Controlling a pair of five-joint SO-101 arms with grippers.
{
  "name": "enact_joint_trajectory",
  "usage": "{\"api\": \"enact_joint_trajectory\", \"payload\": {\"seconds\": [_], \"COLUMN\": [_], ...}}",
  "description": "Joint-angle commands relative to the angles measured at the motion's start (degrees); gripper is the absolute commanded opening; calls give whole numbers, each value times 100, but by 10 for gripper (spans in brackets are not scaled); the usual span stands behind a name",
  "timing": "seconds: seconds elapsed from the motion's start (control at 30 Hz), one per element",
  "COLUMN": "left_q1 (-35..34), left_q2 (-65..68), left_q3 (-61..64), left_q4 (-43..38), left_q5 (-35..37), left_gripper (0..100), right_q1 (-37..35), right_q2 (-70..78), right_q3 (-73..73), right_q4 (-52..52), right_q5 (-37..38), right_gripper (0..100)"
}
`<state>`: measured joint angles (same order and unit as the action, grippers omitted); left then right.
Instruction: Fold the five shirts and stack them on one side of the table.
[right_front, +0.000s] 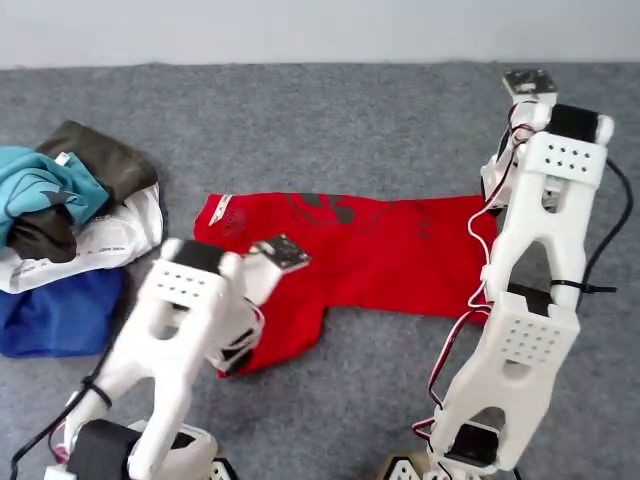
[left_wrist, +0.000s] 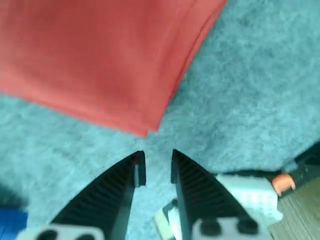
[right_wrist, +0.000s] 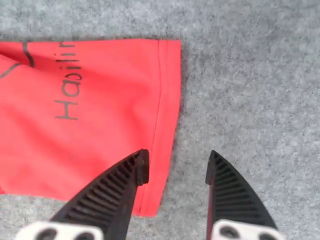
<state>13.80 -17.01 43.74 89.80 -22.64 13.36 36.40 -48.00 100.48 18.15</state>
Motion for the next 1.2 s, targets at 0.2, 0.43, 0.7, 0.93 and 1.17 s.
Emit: {"api": "enact_joint_trajectory", "payload": {"seconds": [0.2, 0.43, 0.7, 0.93, 1.17], "left_q1": [-62, -53, -70, -70, -79], "left_q2": [-141, -132, -132, -185, -193], "left_q3": [321, 620, 1402, 1657, 1525], "left_q4": [-484, -862, -1855, -2365, -2268], "left_q5": [264, 9, -369, -369, -369], "left_gripper": [101, 101, 101, 97, 96], "right_q1": [-48, -48, -40, -31, -13], "right_q2": [-84, -84, -84, -84, -75], "right_q3": [53, 53, 53, 62, 62], "right_q4": [242, 242, 242, 242, 242], "right_q5": [53, 53, 53, 53, 53], "right_gripper": [195, 195, 195, 195, 195]}}
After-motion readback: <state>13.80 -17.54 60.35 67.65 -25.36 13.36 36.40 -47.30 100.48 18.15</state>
